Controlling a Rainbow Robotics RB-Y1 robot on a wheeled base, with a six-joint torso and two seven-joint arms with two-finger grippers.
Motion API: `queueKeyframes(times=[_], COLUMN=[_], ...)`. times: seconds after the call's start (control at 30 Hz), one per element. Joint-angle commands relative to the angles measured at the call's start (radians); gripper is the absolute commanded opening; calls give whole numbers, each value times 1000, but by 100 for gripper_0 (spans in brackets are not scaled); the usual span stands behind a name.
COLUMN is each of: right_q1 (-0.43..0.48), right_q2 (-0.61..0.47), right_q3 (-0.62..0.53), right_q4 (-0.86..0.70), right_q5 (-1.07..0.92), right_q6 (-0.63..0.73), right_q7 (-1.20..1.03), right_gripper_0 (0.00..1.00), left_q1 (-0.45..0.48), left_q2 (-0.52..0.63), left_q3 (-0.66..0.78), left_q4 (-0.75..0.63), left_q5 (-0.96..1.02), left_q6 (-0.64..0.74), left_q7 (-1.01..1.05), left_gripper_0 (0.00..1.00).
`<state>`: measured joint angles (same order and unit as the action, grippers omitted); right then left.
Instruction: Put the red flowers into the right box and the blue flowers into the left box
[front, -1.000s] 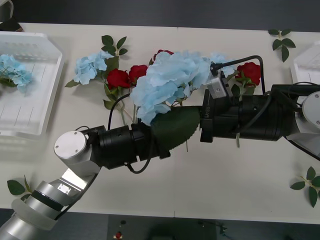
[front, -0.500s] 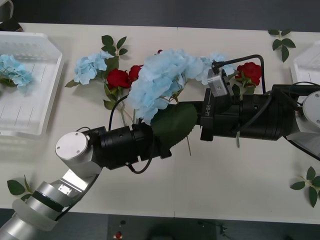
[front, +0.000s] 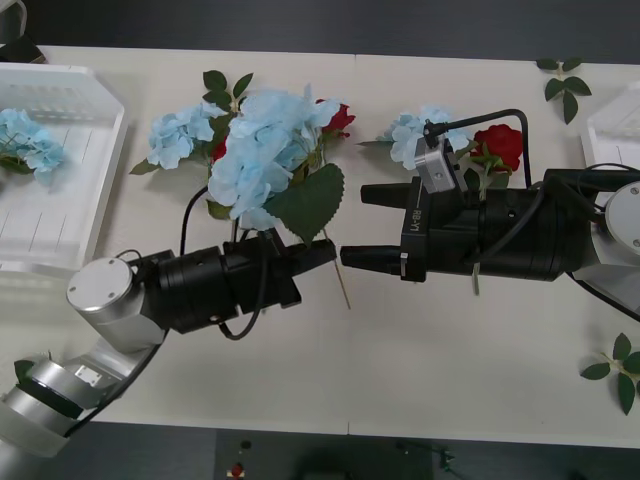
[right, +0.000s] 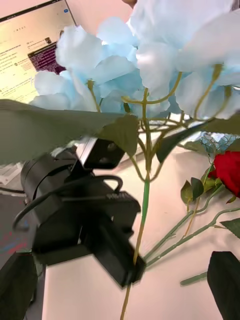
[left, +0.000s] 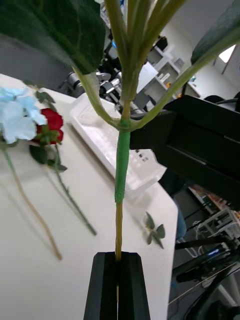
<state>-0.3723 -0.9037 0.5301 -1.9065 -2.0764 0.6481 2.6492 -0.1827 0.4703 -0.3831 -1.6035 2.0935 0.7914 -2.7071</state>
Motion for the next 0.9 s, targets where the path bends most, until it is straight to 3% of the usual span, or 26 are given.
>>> queueKeyframes(times=[0.03,0.4,0.53,0.9], right_q1=[-20,-30,-62,-209], right_q2=[20,-60,-107,-141], right_q3=[-18,-18,-18,-2], right_q4=[-22,-17,18,343], right_q5=[-11,-13,-14,4], right_q6=[-15,-64,-54,36], right_q7=[-38,-136,-242,-569], right_gripper_0=[100,100,100,100], left_q1=[-24,-73,-93,-46], left_q2=[108,332,435,654], left_q3=[107,343,405,567], left_q4=[-52,-21,37,289], left_q5=[6,-179,-239,-283], left_q6=[5,3,3,12], left_q7=[2,2,135,243], left_gripper_0=[0,0,0,0])
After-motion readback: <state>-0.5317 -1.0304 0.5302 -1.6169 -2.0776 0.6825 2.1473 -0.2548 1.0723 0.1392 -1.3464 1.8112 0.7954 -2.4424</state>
